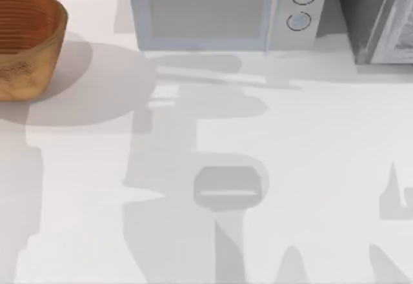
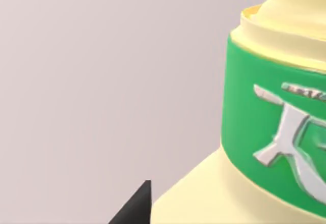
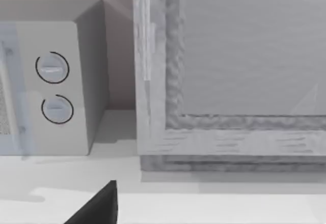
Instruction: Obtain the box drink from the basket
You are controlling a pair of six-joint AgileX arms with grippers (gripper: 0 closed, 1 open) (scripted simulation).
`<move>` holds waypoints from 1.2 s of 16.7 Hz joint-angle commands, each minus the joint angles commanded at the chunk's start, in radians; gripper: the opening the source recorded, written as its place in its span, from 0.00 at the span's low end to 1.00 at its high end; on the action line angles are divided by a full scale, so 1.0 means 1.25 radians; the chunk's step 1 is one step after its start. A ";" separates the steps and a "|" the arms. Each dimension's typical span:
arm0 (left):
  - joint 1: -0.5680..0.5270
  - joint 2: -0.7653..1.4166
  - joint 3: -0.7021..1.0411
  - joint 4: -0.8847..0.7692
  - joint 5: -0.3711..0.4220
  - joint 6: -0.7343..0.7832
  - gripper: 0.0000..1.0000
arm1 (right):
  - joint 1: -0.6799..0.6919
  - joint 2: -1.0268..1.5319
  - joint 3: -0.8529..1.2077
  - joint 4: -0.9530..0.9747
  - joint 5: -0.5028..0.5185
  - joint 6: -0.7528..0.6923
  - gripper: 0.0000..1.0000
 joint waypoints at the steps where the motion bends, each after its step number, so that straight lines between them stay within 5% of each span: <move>1: 0.000 0.000 0.000 0.000 0.000 0.000 0.00 | 0.000 0.000 0.000 0.000 0.000 0.000 1.00; 9: -0.023 -0.213 -0.151 -0.074 -0.028 -0.004 0.00 | 0.000 0.000 0.000 0.000 0.000 0.000 1.00; 20: -0.099 -0.888 -0.609 -0.293 -0.110 -0.008 0.00 | 0.000 0.000 0.000 0.000 0.000 0.000 1.00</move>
